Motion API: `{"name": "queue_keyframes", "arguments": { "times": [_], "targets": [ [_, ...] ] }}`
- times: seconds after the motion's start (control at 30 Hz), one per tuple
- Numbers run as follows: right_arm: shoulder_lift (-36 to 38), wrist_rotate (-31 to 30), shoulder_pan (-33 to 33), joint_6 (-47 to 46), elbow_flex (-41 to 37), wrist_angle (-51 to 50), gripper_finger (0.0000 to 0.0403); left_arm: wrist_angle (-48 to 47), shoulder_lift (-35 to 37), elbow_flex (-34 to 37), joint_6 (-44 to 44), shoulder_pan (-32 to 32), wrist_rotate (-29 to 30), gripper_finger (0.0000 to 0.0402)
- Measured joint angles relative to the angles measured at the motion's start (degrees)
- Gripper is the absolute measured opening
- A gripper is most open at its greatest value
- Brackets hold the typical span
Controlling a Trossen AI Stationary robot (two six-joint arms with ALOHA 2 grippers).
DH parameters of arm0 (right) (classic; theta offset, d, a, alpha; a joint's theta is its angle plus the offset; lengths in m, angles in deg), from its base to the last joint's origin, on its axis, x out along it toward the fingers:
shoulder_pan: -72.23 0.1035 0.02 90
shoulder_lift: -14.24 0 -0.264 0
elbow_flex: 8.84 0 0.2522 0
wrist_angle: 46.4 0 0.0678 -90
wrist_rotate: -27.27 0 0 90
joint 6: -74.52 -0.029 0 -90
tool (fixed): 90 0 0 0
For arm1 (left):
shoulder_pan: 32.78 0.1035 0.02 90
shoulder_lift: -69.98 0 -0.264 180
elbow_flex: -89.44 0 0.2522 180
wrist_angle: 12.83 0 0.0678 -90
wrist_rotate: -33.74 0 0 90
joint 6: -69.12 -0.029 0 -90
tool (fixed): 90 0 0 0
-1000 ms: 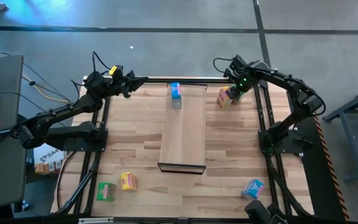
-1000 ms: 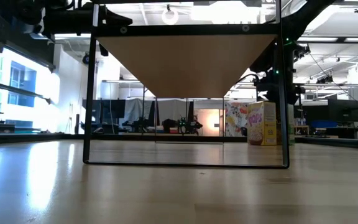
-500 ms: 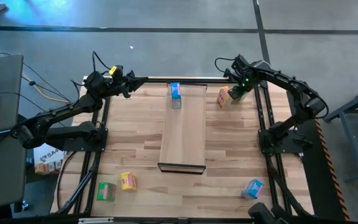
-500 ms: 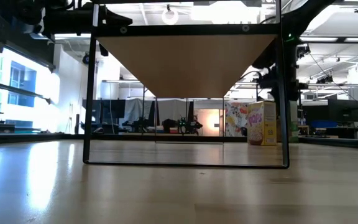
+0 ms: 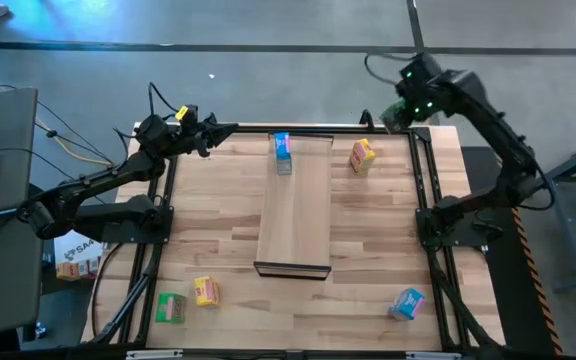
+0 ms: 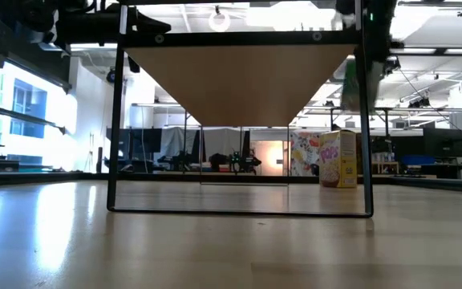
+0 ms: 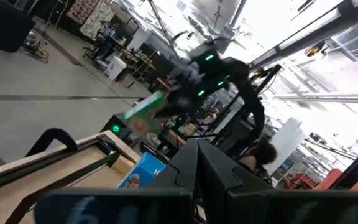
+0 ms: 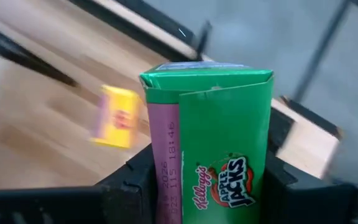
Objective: Stack cereal on shelf
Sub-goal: Put the top green cereal box on the shelf
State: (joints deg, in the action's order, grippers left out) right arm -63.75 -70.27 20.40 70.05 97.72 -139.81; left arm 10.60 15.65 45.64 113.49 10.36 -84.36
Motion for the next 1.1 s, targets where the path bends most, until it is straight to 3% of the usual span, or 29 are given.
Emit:
{"name": "queue_keyframes", "arguments": {
  "times": [0.2, 0.37, 0.57, 0.7, 0.9, 1.1],
  "targets": [
    [0.1, 12.3, 8.0, -5.8, 13.4, -3.2, 0.0154, 0.0, 0.0, 0.0, 0.0, 0.0, 0.0, 0.0],
    [0.0, 17.6, 20.8, -12.0, 15.5, -3.0, 0.0154, 0.0, 0.0, 0.0, -0.1, 0.0, 0.1, 0.0],
    [-2.4, 17.4, 38.4, -17.5, 13.7, 3.0, 0.0154, 0.0, 0.0, 0.0, -0.5, 0.0, 0.1, 0.0],
    [-6.4, 15.6, 46.4, -16.0, 13.7, 3.9, 0.0154, 0.0, 0.0, 0.0, -0.5, 0.0, 0.2, 0.0],
    [-12.5, 13.7, 52.2, -13.1, 13.6, 3.6, 0.0154, 0.0, 0.0, 0.0, 0.0, 0.0, 0.1, 0.0],
    [-16.3, 11.2, 53.9, -11.1, 13.6, 3.5, 0.0154, 0.0, 0.0, 0.0, 0.1, 0.0, 0.1, 0.0]
  ]
}}
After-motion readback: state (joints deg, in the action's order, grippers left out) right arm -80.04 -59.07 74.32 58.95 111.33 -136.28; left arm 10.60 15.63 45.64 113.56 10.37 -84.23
